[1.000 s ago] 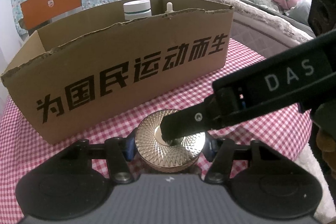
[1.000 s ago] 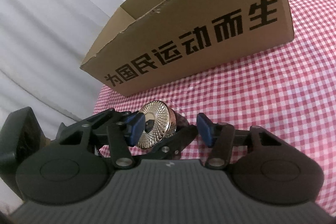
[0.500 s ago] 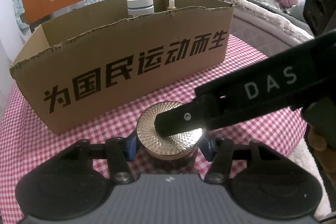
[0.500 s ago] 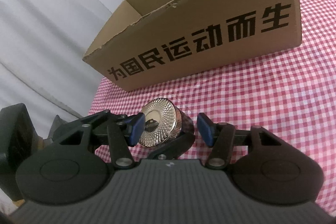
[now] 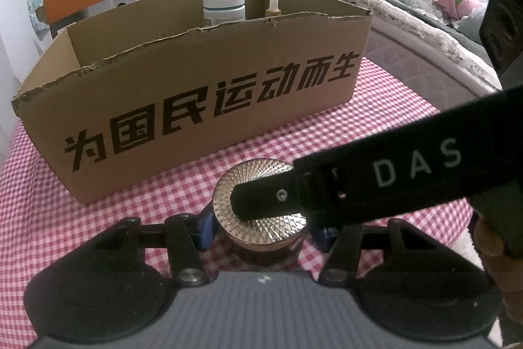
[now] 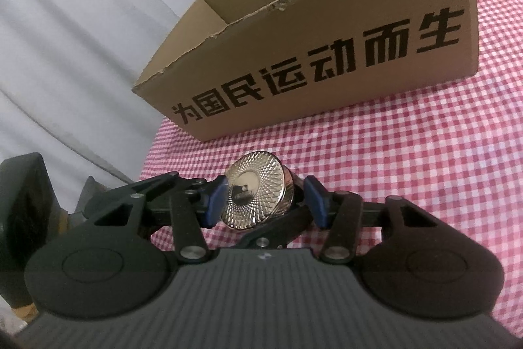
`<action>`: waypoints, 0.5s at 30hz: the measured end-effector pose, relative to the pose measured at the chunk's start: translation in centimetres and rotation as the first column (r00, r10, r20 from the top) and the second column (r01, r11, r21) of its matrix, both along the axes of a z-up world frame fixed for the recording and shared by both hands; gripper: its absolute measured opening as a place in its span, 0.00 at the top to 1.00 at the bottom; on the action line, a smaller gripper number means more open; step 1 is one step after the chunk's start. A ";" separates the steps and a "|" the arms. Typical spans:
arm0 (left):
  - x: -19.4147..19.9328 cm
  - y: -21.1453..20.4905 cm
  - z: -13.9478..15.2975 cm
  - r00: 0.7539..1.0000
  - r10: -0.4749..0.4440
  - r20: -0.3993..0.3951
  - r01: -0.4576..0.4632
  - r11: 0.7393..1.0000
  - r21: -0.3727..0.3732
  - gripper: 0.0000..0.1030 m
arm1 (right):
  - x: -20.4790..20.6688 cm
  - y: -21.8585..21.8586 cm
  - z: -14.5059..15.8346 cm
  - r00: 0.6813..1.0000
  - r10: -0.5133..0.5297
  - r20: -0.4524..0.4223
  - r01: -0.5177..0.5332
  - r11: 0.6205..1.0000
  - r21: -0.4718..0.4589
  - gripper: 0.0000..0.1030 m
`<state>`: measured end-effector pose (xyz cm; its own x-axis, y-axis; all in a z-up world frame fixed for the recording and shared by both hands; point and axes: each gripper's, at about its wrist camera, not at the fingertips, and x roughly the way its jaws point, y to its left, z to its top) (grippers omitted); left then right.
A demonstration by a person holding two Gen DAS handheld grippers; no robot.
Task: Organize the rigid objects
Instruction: 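Close the right gripper on the gold round tin's rim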
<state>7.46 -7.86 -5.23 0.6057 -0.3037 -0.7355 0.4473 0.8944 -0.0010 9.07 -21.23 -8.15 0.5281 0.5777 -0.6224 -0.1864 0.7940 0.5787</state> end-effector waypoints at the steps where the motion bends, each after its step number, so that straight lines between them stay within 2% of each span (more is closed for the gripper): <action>1: 0.0 -0.1 0.0 1.000 -0.002 0.000 0.002 1.000 0.000 0.45 | 0.0 -0.1 0.0 1.000 -0.005 -0.001 0.005 1.000 -0.001 0.52; 15: -0.2 -0.6 -0.1 1.000 -0.014 0.008 0.014 1.000 0.020 0.45 | -0.4 -0.9 -0.1 1.000 -0.014 -0.006 0.014 1.000 0.012 0.49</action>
